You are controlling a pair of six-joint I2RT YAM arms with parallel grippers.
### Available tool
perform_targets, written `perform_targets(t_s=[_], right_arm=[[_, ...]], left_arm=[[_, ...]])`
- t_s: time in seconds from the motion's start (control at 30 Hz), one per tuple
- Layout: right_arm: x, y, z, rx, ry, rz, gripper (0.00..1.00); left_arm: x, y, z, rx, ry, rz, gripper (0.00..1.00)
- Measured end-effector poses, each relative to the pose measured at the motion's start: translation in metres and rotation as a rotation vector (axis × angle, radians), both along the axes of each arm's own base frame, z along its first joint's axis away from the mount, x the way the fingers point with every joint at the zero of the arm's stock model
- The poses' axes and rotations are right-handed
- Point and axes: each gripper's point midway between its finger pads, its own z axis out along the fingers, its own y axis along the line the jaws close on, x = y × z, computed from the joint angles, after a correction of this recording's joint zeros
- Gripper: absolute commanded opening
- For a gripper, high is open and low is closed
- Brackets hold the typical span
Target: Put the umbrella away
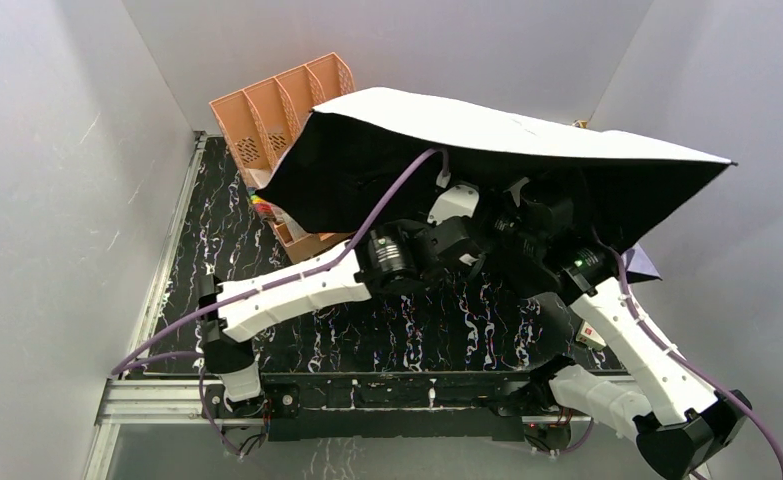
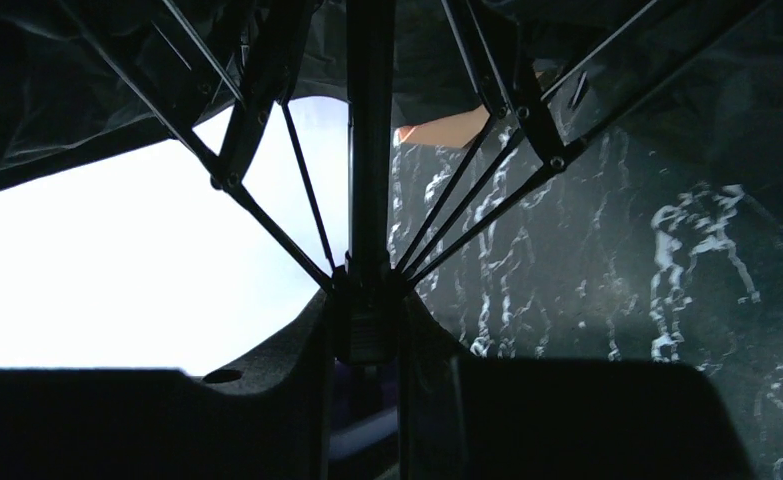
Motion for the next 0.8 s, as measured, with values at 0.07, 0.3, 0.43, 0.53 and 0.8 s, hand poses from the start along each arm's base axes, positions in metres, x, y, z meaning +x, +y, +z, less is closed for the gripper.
perform_targets(t_s=[0.07, 0.3, 0.43, 0.53, 0.8], right_arm=[[0.005, -0.002, -0.002, -0.023, -0.006, -0.016, 0.0], [0.017, -0.005, 0.011, -0.026, -0.021, -0.044, 0.0], [0.019, -0.004, 0.023, -0.033, -0.023, -0.041, 0.0], [0.02, -0.006, 0.045, -0.039, -0.047, -0.038, 0.0], [-0.011, -0.006, 0.094, 0.016, -0.129, 0.063, 0.0]], left_arm=[[0.006, -0.002, -0.004, 0.04, -0.01, 0.014, 0.0], [0.015, -0.004, 0.011, 0.057, -0.028, 0.041, 0.0], [0.017, -0.005, 0.021, 0.053, -0.029, 0.045, 0.0], [0.018, -0.007, 0.042, 0.027, -0.045, 0.048, 0.0], [-0.009, -0.009, 0.084, -0.051, -0.129, 0.076, 0.0]])
